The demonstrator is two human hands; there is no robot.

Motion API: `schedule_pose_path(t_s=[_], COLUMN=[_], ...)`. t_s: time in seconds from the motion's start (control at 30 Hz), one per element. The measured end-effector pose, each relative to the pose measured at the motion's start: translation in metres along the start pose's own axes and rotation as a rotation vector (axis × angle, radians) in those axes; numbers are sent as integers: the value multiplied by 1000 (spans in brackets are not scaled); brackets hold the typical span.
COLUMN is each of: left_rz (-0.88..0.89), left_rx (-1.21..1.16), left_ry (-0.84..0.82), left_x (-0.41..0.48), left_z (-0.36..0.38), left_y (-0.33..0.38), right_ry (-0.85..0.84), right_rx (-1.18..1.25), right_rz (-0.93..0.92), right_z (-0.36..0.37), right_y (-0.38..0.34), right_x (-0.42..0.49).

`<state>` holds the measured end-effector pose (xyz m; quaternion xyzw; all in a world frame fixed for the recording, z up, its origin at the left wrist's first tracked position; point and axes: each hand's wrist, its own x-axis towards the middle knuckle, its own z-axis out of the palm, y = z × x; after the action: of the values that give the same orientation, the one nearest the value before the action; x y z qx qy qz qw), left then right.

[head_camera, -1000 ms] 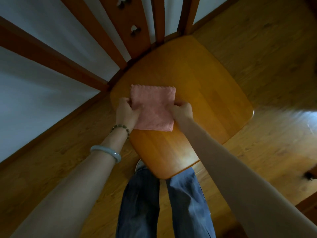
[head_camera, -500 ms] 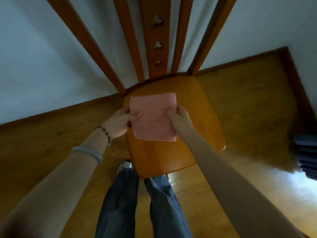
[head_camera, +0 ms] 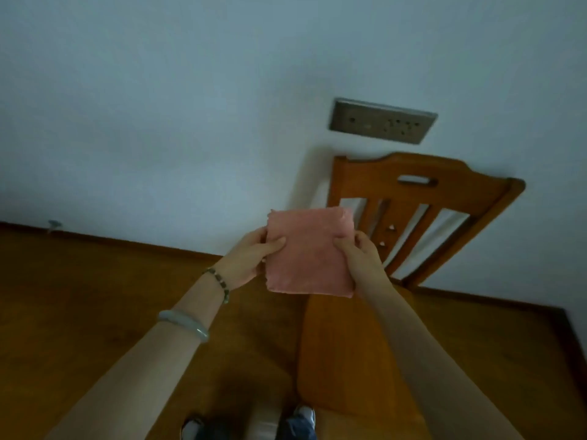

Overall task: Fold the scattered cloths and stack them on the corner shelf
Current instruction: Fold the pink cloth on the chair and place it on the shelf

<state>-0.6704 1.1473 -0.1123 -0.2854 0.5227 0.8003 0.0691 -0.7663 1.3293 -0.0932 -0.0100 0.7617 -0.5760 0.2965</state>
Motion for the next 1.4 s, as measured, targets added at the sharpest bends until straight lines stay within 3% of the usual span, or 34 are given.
schedule_pose_path(t_s=[0.23,0.5,0.77,1.13,1.4], left_rz=[259,406,524,645,699], left_rx=[-72,-144,-219,-467,-553], left_ry=[278,564,848,1054,1193], left_x=[-128,-268,-386,-473,-505], left_z=[-133,-292,-399,-511,-616], left_y=[51,69,65,50,79], right_ry=[-218,-485,-685,-964,-1139], right_rx=[-48,-80,-118,-236,-256], right_rz=[-152,-249,-292,-271,-288], right_z=[167,371,524,694,828], right_y=[-74,-114,-132,-146,-177], right_x=[-47,-123,-197,-249,-256])
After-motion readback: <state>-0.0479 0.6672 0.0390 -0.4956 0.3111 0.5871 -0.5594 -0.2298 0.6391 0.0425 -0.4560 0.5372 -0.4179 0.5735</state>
